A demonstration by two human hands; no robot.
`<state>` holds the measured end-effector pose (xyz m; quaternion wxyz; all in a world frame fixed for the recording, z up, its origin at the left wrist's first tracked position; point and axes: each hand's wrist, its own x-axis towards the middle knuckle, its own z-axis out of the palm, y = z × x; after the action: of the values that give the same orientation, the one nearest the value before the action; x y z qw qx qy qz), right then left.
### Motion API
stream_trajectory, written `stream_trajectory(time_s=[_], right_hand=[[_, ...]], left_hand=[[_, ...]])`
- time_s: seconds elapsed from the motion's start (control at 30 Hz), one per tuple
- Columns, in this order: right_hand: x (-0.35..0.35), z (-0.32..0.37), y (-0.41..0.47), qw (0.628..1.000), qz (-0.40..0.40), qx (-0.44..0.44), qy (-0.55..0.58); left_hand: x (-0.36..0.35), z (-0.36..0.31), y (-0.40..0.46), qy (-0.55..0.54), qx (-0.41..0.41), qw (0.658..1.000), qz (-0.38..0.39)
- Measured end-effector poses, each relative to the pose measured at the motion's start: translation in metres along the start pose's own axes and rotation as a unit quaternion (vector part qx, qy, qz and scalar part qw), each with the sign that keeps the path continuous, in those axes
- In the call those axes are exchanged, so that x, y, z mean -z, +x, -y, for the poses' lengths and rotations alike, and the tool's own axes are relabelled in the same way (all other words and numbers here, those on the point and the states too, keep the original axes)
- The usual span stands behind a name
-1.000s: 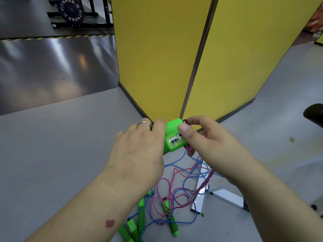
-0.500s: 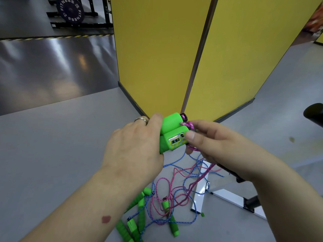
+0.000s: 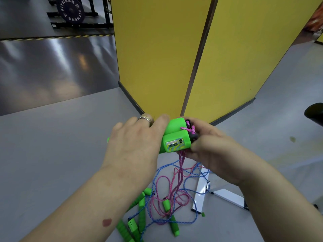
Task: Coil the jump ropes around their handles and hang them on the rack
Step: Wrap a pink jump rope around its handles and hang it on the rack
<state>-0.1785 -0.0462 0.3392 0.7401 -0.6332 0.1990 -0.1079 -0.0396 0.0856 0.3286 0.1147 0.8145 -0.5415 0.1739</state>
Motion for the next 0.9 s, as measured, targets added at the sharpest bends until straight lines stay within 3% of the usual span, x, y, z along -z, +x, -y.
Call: stream_trajectory(time_s=[0.07,0.17,0.23,0.47,0.67,0.77,0.9], right_hand=[[-0.007,-0.001,0.0,0.999,-0.046,-0.009,0.014],[-0.016,-0.007,-0.002,0.978,-0.132,0.039,-0.154],[-0.016,-0.009,-0.001,0.97,-0.157,0.075,-0.172],[-0.016,-0.011,-0.003,0.956,-0.133,0.133,-0.224],[0.0,-0.006,-0.007,0.978,-0.078,0.062,-0.183],[0.014,-0.004,-0.004,0.986,-0.088,0.036,-0.136],[0.016,-0.012,-0.002,0.956,-0.126,0.07,-0.255]], left_hand=[[-0.001,-0.003,-0.001,0.003,-0.003,1.0,-0.008],[-0.001,-0.009,-0.002,-0.004,-0.003,1.0,-0.007],[-0.001,-0.012,-0.002,-0.012,0.003,1.0,-0.005],[0.011,-0.02,0.001,-0.056,0.027,0.998,0.022],[0.014,-0.013,0.001,-0.081,0.037,0.995,0.051],[0.018,-0.006,0.003,-0.084,0.053,0.993,0.07],[0.02,-0.003,0.003,-0.11,0.08,0.986,0.096]])
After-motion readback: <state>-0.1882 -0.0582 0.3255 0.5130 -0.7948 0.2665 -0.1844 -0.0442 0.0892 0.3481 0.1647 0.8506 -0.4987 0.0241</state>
